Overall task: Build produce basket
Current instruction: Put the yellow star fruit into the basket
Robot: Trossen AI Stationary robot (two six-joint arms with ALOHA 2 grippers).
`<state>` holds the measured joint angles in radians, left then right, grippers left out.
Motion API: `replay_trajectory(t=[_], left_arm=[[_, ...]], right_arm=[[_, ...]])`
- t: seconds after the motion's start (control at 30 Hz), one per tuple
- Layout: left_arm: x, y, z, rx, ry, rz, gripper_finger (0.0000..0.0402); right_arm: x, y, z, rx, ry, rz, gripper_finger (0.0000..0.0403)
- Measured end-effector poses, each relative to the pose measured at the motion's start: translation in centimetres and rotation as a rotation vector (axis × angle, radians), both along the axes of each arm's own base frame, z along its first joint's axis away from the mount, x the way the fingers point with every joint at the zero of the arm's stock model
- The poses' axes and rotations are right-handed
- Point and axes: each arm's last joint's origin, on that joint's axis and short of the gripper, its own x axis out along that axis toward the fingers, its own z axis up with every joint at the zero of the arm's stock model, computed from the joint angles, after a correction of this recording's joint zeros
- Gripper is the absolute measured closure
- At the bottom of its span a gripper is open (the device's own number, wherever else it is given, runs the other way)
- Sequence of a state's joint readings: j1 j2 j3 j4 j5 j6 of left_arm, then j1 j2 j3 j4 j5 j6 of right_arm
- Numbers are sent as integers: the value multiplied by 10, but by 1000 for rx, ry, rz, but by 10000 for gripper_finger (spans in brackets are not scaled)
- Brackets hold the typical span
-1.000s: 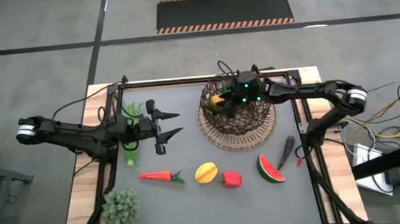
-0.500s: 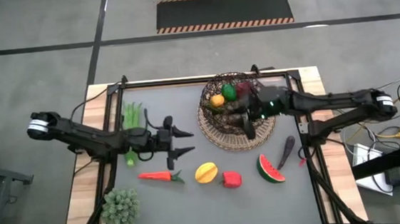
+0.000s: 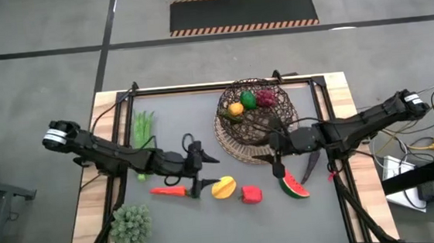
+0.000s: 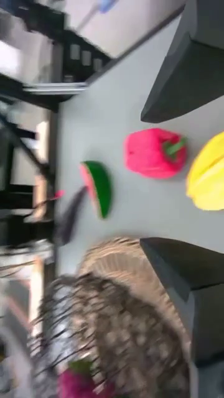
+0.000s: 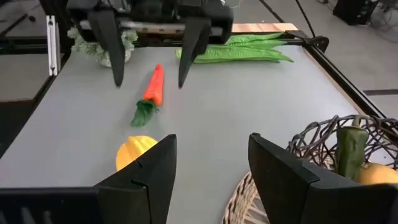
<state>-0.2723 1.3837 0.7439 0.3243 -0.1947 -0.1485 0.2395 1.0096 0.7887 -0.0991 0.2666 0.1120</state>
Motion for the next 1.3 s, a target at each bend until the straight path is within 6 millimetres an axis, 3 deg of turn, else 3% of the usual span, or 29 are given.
replay_trajectory(t=[0.47, 0.73, 1.03, 1.3], left_arm=[[43, -29, -14, 74, 421, -16, 105], [57, -36, -28, 21, 475, -4, 112], [65, -37, -59, 5, 550, 53, 112], [66, -37, -61, 10, 545, 60, 120]], right_arm=[[-4, 8, -5, -27, 34, 22, 225], [-6, 13, -8, -30, 44, 41, 225], [-8, 15, -16, -27, 64, 48, 225], [-9, 14, -23, -13, 84, 25, 225]])
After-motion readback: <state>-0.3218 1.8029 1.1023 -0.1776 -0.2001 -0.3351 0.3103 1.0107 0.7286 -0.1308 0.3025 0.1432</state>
